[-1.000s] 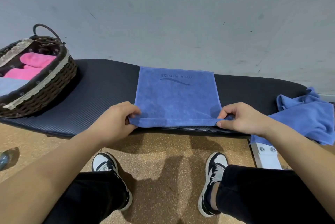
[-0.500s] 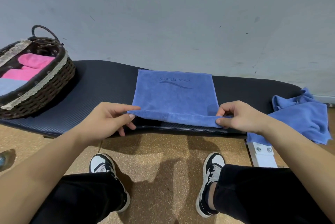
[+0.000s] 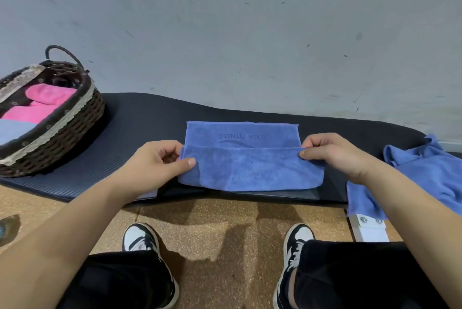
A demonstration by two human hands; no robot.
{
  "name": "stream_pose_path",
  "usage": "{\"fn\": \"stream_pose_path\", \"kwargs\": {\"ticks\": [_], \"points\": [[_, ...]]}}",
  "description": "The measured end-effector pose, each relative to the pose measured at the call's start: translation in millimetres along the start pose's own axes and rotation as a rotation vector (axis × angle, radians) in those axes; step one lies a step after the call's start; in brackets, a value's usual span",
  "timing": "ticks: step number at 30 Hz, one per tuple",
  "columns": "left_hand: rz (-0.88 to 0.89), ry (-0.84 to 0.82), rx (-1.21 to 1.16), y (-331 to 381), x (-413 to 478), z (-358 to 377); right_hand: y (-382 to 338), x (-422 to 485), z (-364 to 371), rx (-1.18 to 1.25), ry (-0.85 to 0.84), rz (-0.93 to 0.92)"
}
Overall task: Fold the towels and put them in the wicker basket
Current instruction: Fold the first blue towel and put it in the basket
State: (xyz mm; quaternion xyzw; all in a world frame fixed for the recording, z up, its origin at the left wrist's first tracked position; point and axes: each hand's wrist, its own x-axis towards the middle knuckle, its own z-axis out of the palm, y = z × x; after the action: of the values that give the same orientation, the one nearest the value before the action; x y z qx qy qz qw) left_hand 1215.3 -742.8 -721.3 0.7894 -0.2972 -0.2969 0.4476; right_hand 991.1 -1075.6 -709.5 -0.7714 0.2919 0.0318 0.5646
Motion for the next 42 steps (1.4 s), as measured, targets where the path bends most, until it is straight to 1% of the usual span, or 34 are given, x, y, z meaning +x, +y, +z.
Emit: {"fn": "stream_pose_path", "kwargs": {"ticks": [4, 9, 12, 15, 19, 23, 26, 31, 33, 35, 37, 38, 39, 40, 42], "points": [[-0.071, 0.055, -0.064, 4, 19, 2, -4, 30, 4, 0.108, 0.133, 0.024], [-0.143, 0.268, -0.085, -4, 56, 9, -2, 66, 12, 0.147, 0.344, 0.05], [-0.188, 0.325, 0.022, -11, 77, 12, -2, 82, 17, 0.077, 0.444, 0.083], [-0.248, 0.292, 0.155, -21, 94, 17, 3, 93, 16, 0.039, 0.463, 0.157], [-0.264, 0.339, 0.364, -19, 106, 20, 12, 98, 10, 0.084, 0.485, 0.208], [-0.23, 0.393, 0.415, -18, 112, 22, 17, 101, 11, 0.08, 0.524, 0.177], [-0.203, 0.439, 0.4, -19, 117, 27, 18, 104, 13, 0.069, 0.56, 0.151], [-0.269, 0.409, 0.457, -20, 122, 32, 20, 108, 16, -0.018, 0.589, 0.152], [-0.283, 0.415, 0.494, -13, 122, 30, 16, 106, 17, -0.083, 0.601, 0.139], [-0.204, 0.462, 0.544, -5, 120, 29, 11, 102, 17, -0.239, 0.615, 0.104], [-0.042, 0.468, 0.568, 6, 115, 34, 4, 97, 21, -0.363, 0.592, -0.013], [0.048, 0.417, 0.564, 10, 113, 39, -1, 94, 25, -0.393, 0.526, -0.085], [0.111, 0.322, 0.563, 10, 111, 45, -4, 91, 32, -0.409, 0.427, -0.142], [0.122, 0.2, 0.585, 8, 110, 52, -6, 89, 40, -0.432, 0.308, -0.158], [0.059, -0.004, 0.708, -3, 110, 61, -2, 86, 53, -0.559, 0.098, -0.096]]}}
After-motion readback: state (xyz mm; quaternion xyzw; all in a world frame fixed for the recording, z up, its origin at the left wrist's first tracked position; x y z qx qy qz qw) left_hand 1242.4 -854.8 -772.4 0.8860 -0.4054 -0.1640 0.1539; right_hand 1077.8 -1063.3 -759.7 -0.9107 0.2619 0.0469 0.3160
